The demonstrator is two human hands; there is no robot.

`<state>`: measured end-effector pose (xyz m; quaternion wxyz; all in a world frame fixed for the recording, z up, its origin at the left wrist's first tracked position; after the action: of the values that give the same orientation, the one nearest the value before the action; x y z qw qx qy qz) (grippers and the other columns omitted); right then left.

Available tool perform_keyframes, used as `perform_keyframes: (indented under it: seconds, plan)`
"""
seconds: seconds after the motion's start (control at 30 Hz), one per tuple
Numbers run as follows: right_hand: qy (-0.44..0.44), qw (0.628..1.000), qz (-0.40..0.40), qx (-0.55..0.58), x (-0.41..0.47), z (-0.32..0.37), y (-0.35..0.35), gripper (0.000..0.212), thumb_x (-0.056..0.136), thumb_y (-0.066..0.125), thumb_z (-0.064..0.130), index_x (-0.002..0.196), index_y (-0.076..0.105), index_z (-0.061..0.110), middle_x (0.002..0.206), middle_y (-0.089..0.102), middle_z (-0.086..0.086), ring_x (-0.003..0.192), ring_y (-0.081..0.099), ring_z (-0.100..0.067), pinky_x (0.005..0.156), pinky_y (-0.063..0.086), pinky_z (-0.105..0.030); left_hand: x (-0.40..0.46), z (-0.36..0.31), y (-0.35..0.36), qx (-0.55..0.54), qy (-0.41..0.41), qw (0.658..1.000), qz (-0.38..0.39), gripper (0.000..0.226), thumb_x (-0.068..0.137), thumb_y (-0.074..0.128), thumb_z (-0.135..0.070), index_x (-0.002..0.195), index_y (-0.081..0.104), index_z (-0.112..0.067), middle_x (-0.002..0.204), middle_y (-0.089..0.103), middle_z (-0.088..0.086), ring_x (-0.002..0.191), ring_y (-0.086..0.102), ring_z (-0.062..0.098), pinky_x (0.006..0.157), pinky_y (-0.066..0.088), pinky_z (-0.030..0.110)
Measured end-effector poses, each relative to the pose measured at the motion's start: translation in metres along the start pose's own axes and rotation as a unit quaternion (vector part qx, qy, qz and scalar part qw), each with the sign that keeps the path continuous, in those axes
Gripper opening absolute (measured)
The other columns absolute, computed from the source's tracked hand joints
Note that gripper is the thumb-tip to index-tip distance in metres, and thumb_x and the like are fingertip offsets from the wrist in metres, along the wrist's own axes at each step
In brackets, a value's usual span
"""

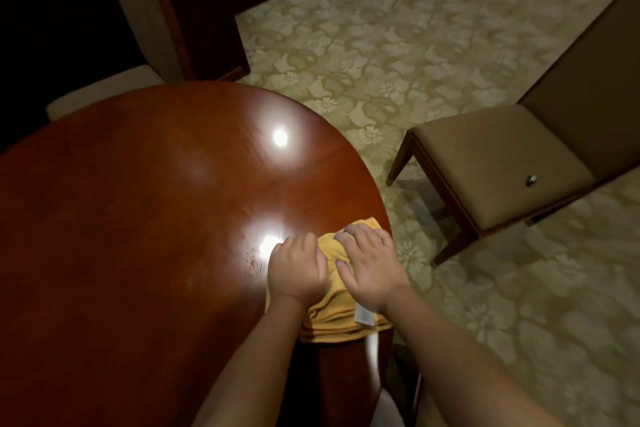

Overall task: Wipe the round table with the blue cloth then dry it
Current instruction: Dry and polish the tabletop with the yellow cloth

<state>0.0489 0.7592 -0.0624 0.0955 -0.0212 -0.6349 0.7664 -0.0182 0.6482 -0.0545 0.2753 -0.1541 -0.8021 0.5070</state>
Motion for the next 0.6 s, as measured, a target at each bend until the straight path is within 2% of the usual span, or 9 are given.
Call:
perform_keyframes:
  seconds: [0.23,0.37,0.6]
  plan:
    - [-0.019,1.000,-0.012,0.016,0.065,-0.023,0.005,0.045,0.085,0.039,0.043,0.118,0.057,0.019,0.117,0.059,-0.003,0.114,0.046,-0.020,0.095,0.026,-0.037,0.061,0.009,0.011,0.015,0.017,0.999,-0.047,0.016,0.071,0.040,-0.021,0.062,0.049,-0.011,0.058,0.051,0.008,0.053,0.051,0.031,0.047,0.038,0.034]
    - [-0.021,1.000,-0.001,0.023,0.109,-0.036,0.008,0.048,0.085,0.037,0.043,0.120,0.057,0.017,0.120,0.057,-0.005,0.116,0.048,-0.022,0.096,0.026,-0.039,0.105,0.017,0.022,0.042,0.032,0.997,-0.048,0.017,0.072,0.040,-0.024,0.064,0.048,-0.011,0.061,0.052,0.008,0.056,0.052,0.031,0.049,0.039,0.033]
    - [-0.051,0.999,0.009,0.015,0.167,-0.050,0.010,0.054,0.085,0.033,0.045,0.125,0.056,0.016,0.123,0.056,-0.007,0.118,0.048,-0.025,0.098,0.024,-0.039,0.148,0.030,0.031,0.065,-0.001,0.995,-0.074,0.018,0.074,0.040,-0.022,0.065,0.051,-0.010,0.061,0.054,0.009,0.055,0.052,0.031,0.049,0.038,0.032]
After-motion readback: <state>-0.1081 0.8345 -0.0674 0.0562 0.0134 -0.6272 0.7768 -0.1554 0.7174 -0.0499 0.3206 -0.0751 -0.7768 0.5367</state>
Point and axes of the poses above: each hand's wrist, its own x-axis towards the middle knuckle, its own y-axis out of the palm, z = x × y, the point moved 6 cm from there along x, towards the middle knuckle
